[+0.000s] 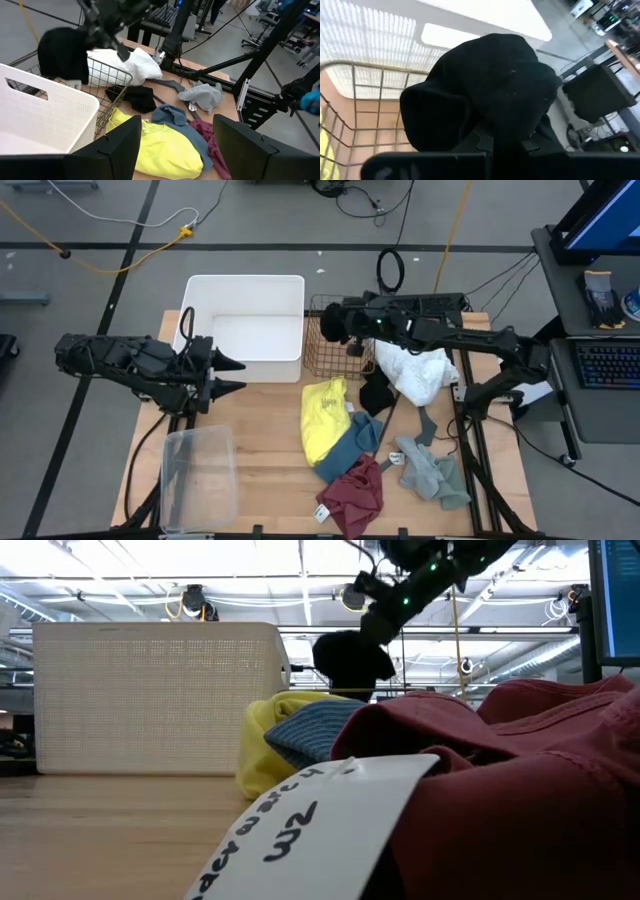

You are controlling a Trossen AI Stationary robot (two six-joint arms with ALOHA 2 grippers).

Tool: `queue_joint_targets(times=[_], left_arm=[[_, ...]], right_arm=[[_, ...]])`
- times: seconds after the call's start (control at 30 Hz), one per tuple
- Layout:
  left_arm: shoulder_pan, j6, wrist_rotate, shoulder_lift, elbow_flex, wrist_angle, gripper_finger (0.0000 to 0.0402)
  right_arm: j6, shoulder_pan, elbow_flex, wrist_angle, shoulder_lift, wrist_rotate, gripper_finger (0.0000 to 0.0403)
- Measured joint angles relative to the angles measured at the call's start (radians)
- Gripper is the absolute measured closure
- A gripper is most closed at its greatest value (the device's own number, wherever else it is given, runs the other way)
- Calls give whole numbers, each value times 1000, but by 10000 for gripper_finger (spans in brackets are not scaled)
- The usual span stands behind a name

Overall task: Pick & Place Cloths
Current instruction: Put the black boxers into the wire basket

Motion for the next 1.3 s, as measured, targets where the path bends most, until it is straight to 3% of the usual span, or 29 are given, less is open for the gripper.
queue_joint_targets(times=[0.4, 0.73, 1.1, 1.3], left_arm=[[0, 6, 0, 0, 0, 1, 151], [0, 0, 0, 2, -1, 1, 151], [0, 4, 0, 2, -1, 1, 151], [0, 5, 0, 2, -1, -4, 151]], right_arm=[[82, -42, 0, -19, 148, -164, 392], [112, -39, 0, -28, 232, -198, 385], [145, -39, 0, -43, 234, -196, 332], [146, -39, 0, -42, 234, -195, 278]])
